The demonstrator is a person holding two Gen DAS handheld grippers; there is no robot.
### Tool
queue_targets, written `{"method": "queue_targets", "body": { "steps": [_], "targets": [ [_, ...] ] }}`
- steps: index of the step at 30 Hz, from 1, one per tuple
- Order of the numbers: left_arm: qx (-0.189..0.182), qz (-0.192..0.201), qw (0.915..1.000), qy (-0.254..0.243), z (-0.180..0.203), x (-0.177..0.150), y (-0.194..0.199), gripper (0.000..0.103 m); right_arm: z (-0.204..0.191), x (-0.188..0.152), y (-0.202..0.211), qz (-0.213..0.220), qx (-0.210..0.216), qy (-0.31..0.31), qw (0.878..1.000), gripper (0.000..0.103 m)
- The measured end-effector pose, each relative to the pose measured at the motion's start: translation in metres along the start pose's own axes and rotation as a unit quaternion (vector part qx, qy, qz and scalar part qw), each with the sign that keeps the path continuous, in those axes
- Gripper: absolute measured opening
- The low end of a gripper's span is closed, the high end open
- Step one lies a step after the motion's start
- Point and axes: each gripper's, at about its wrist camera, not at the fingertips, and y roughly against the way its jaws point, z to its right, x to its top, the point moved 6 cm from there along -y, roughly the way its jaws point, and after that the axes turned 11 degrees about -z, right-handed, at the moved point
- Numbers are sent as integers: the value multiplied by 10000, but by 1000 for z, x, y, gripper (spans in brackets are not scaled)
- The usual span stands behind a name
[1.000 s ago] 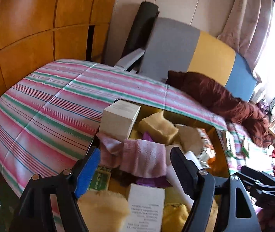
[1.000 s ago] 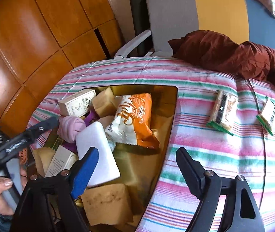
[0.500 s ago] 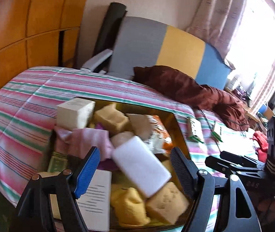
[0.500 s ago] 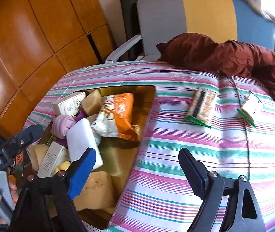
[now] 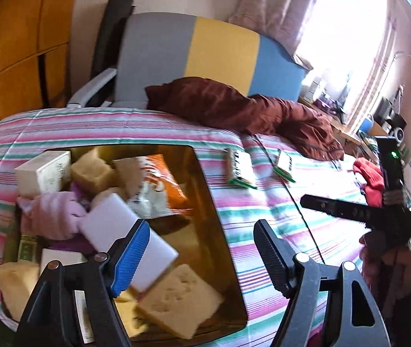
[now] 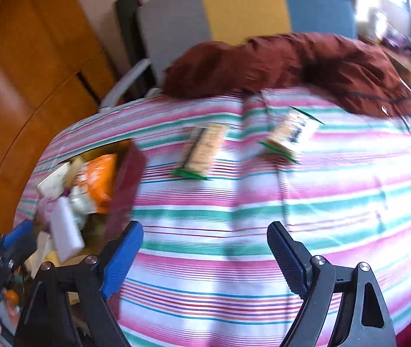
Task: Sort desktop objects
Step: 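Move both tools back to the two cracker packets on the bedspread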
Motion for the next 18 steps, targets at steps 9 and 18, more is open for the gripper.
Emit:
{"method": "queue_targets", "body": {
  "steps": [9, 18],
  "targets": [
    [-260, -113, 9993, -260, 26, 7, -14, 75, 75, 37, -6, -83, -284, -871, 9958, 88],
    [-324, -244, 9987, -293, 32, 12, -29, 75, 115, 104, -54, -184, -592, -1480, 9870, 84]
  ]
}}
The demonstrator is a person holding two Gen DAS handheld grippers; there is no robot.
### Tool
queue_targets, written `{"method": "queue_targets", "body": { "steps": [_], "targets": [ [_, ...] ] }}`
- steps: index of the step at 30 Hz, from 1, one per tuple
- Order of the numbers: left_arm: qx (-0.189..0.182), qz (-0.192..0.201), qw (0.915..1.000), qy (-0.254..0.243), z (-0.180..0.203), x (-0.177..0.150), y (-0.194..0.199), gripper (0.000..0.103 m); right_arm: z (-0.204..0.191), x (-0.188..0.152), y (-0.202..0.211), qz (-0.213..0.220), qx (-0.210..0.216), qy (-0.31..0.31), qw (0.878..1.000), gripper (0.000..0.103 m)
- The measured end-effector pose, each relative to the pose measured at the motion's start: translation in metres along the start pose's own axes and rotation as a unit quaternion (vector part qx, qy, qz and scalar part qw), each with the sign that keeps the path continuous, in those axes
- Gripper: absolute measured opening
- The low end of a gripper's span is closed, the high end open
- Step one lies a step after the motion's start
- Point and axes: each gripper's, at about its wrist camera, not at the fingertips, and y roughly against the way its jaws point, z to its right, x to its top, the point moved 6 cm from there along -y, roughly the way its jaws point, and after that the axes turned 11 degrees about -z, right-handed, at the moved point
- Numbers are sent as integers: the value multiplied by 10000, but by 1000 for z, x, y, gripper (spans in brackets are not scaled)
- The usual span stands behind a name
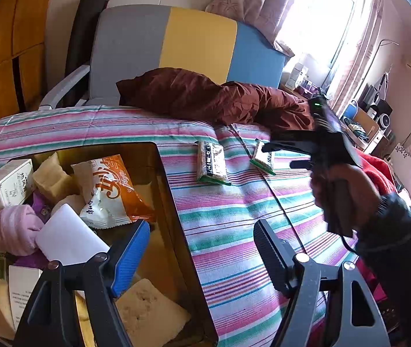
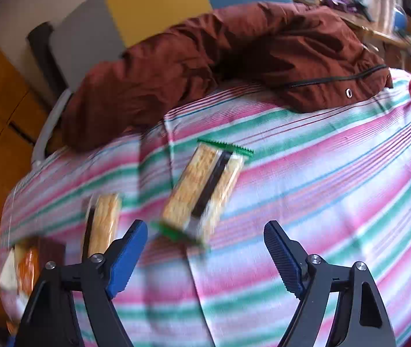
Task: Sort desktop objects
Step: 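Move both tools back to the two cracker packets on the bedspread, then grasp a cracker packet with the right tool while the left tool grasps the other cracker packet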
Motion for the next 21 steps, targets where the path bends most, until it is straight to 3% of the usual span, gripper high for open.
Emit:
{"method": "queue_targets", "body": {
  "steps": [8, 9, 11, 13, 21],
  "targets": [
    [-109, -81, 9999, -8, 0, 11, -11, 75, -7, 30, -45, -257, -411, -116, 9988, 80],
    [-134, -108, 9999, -14, 1, 13, -13, 75, -8, 30, -48, -280, -492, 3, 9984, 77],
    [-164, -180, 9997, -2, 3, 17, -17, 75, -11, 29, -47, -207, -697, 303, 9969, 58],
    [-181, -226, 9996, -29, 6, 20, -20, 75, -13, 25, -44, -233, -674, 593, 9957, 50],
    [-144, -318, 9988, -347, 26, 41, -35, 71, 6, -17, -25, -781, -856, 1588, 9805, 49]
  ]
}}
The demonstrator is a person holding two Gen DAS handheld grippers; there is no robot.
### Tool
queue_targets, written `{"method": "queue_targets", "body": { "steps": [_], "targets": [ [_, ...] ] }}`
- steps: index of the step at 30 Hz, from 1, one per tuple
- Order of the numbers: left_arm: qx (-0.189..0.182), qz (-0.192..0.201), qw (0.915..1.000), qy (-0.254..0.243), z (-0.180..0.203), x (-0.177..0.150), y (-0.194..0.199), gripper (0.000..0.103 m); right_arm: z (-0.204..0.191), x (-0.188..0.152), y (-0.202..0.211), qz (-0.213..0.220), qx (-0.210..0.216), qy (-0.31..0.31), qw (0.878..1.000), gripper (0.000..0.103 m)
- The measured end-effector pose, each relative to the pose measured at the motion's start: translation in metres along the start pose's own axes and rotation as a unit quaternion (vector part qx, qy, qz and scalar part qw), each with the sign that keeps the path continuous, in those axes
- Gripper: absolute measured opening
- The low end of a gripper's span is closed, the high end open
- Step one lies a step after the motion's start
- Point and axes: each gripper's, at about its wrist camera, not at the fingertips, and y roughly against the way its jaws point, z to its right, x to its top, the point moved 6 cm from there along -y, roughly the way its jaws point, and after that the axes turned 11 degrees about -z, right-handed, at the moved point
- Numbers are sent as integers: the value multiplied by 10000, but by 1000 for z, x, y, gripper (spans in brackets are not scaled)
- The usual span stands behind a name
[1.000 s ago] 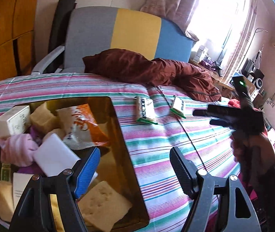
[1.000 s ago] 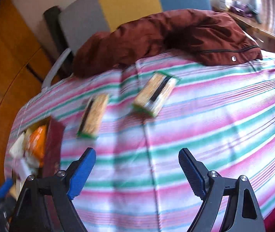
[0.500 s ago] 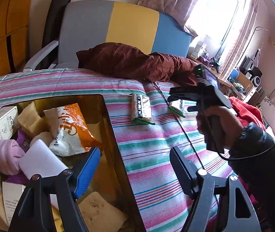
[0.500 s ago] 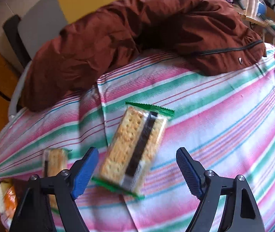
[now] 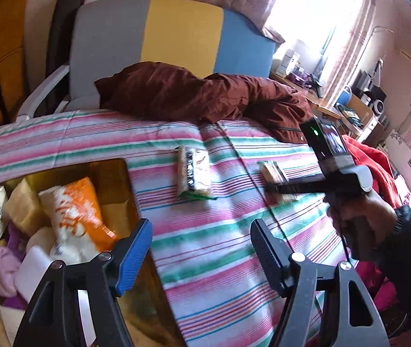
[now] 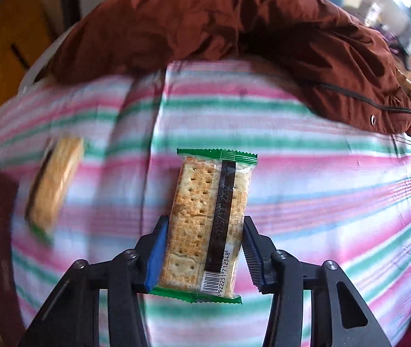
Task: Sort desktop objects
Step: 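Grasp a cracker packet with the right tool while the left tool grasps the other cracker packet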
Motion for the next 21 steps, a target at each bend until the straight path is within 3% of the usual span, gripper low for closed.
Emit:
{"method": "queue_targets", "body": {
  "steps": [5, 10, 21],
  "targets": [
    [-24, -222, 9997, -19, 6, 13, -18, 71, 9, -30, 4, -266, 64, 229, 9994, 49],
    [20, -440, 9990, 17, 11, 28, -39, 67, 16, -38, 5, -204, 190, 223, 9994, 49],
    [586, -747, 9953, -207, 17, 68, -92, 67, 19, -40, 8, -212, 199, 369, 9989, 49]
  ]
}}
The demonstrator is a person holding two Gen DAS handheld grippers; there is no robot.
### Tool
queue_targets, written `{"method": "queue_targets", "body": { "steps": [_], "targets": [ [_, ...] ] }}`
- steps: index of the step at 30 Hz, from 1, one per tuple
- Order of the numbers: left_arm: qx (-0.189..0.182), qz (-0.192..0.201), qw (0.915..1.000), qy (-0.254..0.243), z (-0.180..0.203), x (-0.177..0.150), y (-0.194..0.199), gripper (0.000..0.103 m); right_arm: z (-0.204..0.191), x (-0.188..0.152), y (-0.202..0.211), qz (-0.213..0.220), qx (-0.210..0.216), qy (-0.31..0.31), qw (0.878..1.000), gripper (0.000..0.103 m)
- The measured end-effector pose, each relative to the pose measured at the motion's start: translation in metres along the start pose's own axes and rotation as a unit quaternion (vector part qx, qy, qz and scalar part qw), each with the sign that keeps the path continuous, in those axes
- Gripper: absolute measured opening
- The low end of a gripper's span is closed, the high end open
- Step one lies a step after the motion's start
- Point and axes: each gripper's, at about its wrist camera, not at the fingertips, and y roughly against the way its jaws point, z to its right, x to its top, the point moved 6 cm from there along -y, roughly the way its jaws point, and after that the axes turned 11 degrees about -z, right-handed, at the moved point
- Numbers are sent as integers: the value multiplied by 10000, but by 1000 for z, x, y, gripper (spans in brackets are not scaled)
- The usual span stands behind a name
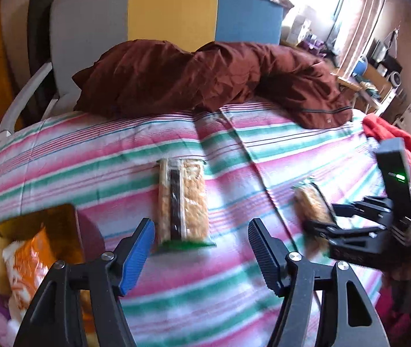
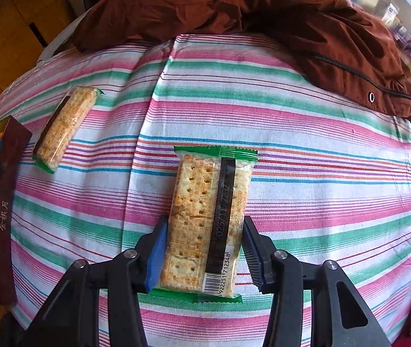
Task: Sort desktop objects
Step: 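Grasp a cracker packet with the right tool while the left tool grasps the other cracker packet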
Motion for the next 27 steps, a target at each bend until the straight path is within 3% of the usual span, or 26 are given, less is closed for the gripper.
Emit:
{"method": "queue_targets", "body": {
  "steps": [7, 11, 21, 27],
  "targets": [
    [441, -308, 9986, 25, -11, 18, -40, 67, 3, 14, -7, -71, 70, 52, 9999, 51],
    [426, -419, 9982, 29, -11, 23, -54, 67, 3, 16, -6, -93, 47, 72, 9999, 51],
    [381, -376, 9984, 185, -14, 30, -69, 67, 4, 18, -7, -69, 25, 114, 9999, 52],
    [709, -235, 9972, -30, -11, 28, -72, 67, 5, 19, -8, -57, 13, 143, 9999, 52]
  ]
}}
